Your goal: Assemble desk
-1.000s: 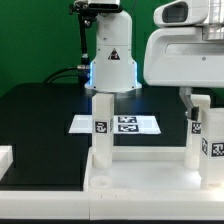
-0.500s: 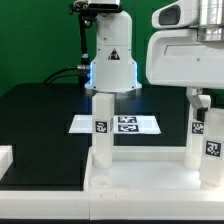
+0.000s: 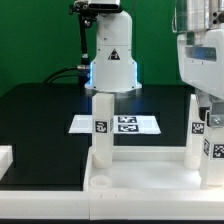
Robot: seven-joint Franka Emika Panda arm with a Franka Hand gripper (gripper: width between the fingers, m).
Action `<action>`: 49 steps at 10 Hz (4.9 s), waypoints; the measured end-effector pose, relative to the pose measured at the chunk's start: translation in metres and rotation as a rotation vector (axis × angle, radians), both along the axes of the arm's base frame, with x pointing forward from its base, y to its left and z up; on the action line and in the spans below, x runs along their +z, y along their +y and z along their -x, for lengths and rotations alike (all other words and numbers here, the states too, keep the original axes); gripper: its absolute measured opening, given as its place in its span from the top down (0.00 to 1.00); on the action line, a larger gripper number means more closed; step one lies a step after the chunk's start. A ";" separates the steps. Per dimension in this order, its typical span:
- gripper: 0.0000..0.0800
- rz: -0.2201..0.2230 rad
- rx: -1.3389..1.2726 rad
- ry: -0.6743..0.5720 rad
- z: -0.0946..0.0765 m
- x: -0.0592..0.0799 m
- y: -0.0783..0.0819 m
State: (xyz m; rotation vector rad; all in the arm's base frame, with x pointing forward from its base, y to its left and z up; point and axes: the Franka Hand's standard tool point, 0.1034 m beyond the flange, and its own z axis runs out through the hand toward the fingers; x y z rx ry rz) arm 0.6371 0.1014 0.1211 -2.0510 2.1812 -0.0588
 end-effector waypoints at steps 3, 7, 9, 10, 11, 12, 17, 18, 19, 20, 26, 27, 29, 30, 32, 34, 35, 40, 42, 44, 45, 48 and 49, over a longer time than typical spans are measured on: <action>0.64 -0.116 -0.423 0.022 0.000 -0.001 0.003; 0.38 -0.073 -0.206 0.021 0.003 0.000 0.015; 0.23 -0.008 0.138 -0.006 -0.001 0.002 0.025; 0.20 -0.008 0.188 0.000 0.002 0.000 0.030; 0.20 0.003 0.254 -0.009 0.001 0.001 0.028; 0.19 0.012 0.317 -0.014 0.001 0.001 0.028; 0.19 0.110 0.871 -0.055 -0.003 -0.003 0.009; 0.31 0.109 0.861 -0.054 -0.003 -0.003 0.008; 0.54 0.109 0.860 -0.054 -0.003 -0.003 0.008; 0.64 0.096 0.769 -0.044 -0.002 -0.003 0.008; 0.64 -0.068 -0.193 0.035 -0.003 -0.003 0.014; 0.64 -0.069 -0.202 0.037 -0.003 -0.004 0.014; 0.64 -0.035 -0.037 0.032 -0.002 -0.004 0.013; 0.64 -0.001 0.165 0.018 -0.002 -0.004 0.013; 0.41 0.034 0.419 -0.008 -0.003 -0.005 0.015; 0.21 0.055 0.544 -0.016 -0.003 -0.005 0.012; 0.19 0.059 0.573 -0.019 -0.003 -0.005 0.012; 0.29 0.149 1.007 -0.045 -0.007 -0.003 0.011; 0.45 0.137 0.923 -0.040 -0.007 -0.003 0.011; 0.64 0.124 0.774 -0.028 -0.007 -0.003 0.007; 0.63 0.111 0.638 -0.015 -0.006 -0.003 0.008; 0.64 0.003 0.022 0.012 -0.005 -0.004 0.004; 0.64 -0.020 -0.036 0.016 -0.004 -0.005 0.001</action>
Offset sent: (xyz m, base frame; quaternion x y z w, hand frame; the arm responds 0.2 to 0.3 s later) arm -0.0053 0.0120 -0.0069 0.0939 -0.0353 0.5447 0.8326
